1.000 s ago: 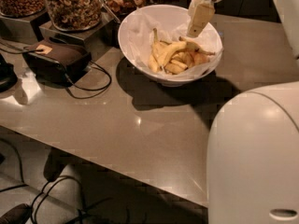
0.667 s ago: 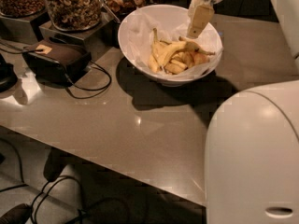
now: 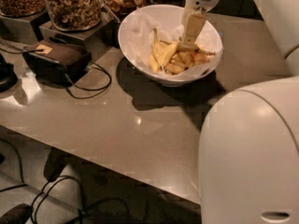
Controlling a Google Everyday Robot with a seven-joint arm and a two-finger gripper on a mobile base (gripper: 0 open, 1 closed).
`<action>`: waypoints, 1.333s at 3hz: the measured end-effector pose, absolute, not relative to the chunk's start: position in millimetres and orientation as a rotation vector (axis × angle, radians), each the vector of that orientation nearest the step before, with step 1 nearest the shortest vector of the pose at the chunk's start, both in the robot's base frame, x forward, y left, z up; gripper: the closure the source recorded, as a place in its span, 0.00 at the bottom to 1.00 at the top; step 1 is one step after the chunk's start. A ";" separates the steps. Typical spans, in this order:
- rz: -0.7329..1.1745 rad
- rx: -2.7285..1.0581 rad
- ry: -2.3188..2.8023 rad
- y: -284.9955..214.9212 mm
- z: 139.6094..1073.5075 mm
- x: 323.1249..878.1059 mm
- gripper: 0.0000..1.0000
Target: Pick banana from white bowl
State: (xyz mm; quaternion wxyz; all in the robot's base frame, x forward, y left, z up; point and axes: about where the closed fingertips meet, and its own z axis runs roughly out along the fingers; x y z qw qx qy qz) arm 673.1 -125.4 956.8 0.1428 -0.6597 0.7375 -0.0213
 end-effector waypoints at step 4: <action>-0.120 -2.016 2.165 -123.0 928.6 666.1 0.40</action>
Offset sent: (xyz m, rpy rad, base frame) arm -0.0385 -0.0051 -0.0326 -0.1320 0.1474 0.0343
